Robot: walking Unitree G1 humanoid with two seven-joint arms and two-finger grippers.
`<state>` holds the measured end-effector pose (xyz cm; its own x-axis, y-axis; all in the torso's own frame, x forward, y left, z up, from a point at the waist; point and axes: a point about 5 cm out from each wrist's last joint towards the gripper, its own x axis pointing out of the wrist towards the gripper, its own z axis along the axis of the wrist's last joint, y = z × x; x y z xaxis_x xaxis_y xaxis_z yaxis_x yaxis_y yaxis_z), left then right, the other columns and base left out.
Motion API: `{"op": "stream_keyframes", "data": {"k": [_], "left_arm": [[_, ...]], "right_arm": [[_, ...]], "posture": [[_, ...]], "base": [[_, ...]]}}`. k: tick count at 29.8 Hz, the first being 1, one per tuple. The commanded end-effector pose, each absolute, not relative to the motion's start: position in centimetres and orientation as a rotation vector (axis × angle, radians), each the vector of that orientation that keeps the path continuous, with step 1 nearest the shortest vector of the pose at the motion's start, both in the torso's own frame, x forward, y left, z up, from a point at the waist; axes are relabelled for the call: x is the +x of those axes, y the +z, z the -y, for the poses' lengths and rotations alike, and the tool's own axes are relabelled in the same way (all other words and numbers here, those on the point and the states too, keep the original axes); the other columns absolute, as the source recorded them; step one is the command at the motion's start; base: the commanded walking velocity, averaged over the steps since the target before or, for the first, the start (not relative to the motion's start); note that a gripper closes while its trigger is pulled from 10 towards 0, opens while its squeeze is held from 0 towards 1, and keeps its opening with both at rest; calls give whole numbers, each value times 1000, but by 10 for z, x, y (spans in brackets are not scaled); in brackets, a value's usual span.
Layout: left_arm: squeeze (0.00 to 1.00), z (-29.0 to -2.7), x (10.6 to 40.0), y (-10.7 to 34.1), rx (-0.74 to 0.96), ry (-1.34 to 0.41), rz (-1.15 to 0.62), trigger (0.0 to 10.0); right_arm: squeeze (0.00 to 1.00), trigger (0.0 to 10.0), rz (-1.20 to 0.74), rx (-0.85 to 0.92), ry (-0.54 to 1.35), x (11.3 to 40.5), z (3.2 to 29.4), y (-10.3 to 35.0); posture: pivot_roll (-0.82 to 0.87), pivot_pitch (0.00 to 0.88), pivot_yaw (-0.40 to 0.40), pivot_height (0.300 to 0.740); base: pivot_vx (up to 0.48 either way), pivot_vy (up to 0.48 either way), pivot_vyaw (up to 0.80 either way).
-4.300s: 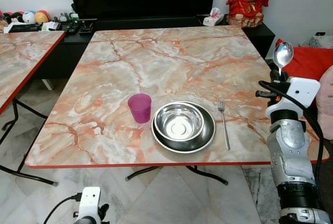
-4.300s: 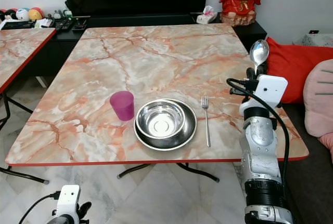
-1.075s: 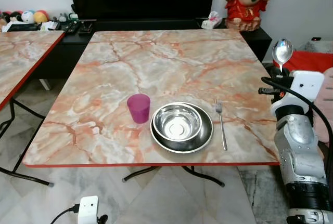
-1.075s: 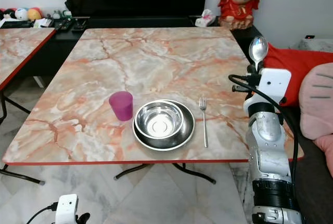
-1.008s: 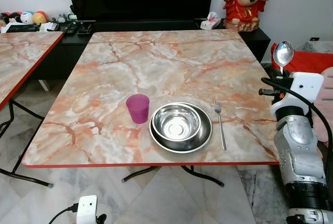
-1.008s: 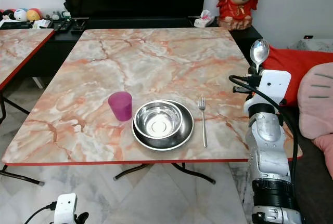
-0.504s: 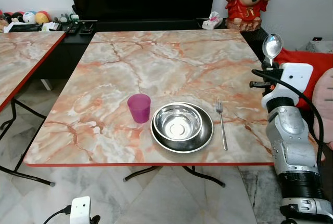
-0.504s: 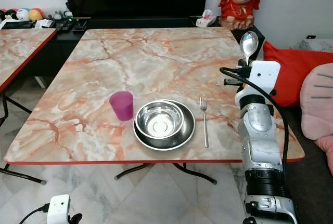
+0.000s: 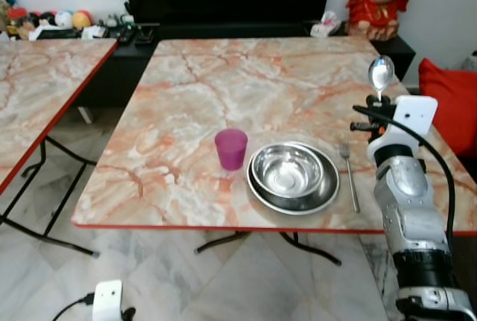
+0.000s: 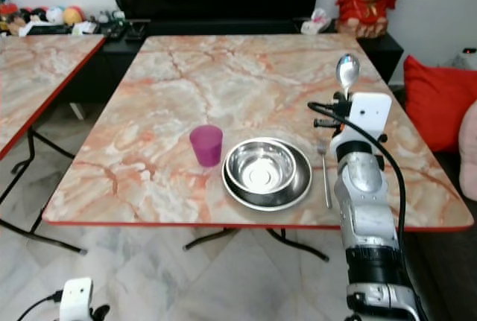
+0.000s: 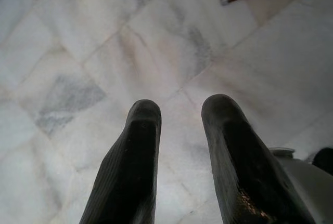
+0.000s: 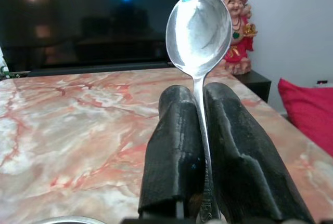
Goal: Setting the table
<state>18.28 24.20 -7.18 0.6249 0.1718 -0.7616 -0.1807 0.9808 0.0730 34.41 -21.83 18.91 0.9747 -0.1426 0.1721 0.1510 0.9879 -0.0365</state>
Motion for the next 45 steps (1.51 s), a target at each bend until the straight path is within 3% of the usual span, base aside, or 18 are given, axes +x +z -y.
{"op": "stream_keyframes", "data": {"k": [1, 19, 30, 39, 45], "left_arm": [[0, -242, 180, -73, 8, 184, -890, 10000], [0, -227, 176, -78, -25, 164, -891, 10000], [0, -246, 168, -77, -11, 179, -913, 10000], [0, -245, 165, -79, 6, 158, -915, 10000], [0, -250, 177, -71, -25, 188, -842, 10000]], "right_arm": [[0, 10000, 179, -52, -158, 344, 222, 193], [0, 10000, 190, -61, -159, 341, 225, 193], [0, 10000, 213, -49, -147, 342, 220, 194], [0, 10000, 194, -32, -174, 331, 222, 182], [0, 10000, 242, 4, -220, 324, 234, 195]], "posture": [[-12, 0, 41, 740], [-29, 0, 56, 740], [-43, 0, 63, 740], [-60, 0, 84, 740], [4, 0, 63, 740]], "base": [[0, 0, 0], [0, 0, 0], [70, 0, 0], [295, 0, 0], [95, 0, 0]]}}
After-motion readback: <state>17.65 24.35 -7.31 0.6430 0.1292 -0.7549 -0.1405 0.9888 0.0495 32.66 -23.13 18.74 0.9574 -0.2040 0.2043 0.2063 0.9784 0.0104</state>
